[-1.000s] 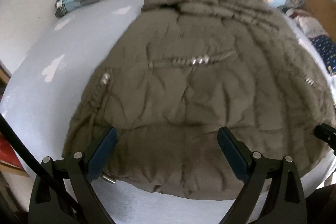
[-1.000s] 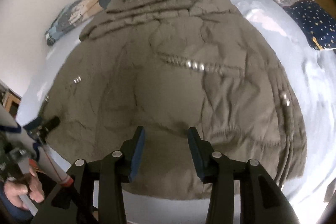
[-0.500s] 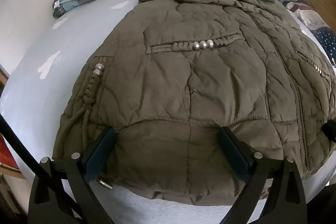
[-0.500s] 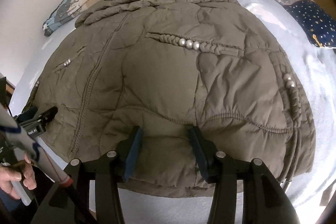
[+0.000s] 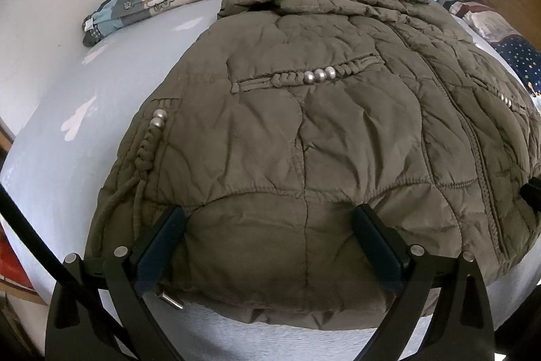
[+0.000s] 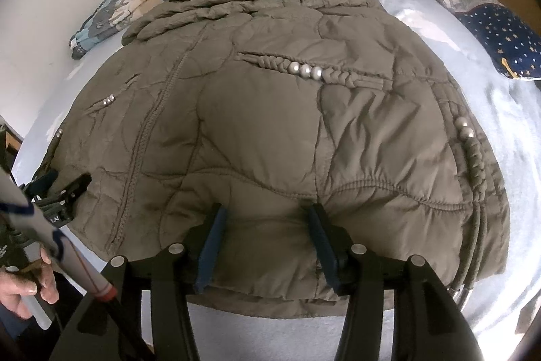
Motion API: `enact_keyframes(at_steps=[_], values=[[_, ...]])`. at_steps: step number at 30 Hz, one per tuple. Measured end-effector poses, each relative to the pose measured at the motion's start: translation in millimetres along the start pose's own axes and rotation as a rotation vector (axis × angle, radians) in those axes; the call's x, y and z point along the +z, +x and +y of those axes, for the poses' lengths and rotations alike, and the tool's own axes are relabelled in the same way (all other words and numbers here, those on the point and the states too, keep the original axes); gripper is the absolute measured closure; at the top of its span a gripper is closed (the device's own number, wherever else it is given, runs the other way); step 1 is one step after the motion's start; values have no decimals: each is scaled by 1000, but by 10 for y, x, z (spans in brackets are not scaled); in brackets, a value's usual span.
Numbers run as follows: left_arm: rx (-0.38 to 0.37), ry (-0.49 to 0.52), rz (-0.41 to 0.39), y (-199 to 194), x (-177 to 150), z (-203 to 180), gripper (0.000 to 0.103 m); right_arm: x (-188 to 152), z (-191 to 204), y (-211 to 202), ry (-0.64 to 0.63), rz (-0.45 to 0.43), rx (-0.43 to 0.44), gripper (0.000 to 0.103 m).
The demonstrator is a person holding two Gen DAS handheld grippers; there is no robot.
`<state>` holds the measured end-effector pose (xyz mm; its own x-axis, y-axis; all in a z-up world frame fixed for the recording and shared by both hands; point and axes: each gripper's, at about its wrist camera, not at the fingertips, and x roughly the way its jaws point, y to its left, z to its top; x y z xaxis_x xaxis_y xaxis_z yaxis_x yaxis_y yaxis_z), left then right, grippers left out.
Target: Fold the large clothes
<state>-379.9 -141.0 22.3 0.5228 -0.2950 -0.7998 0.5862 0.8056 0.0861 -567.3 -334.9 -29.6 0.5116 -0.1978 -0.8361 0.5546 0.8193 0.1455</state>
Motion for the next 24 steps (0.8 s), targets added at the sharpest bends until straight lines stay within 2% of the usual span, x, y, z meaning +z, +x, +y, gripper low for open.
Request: enact_keyframes(at_steps=[24], values=[[2,41,-62,0,-71,2,2,-153,-78,-56,9,-83,37,47]])
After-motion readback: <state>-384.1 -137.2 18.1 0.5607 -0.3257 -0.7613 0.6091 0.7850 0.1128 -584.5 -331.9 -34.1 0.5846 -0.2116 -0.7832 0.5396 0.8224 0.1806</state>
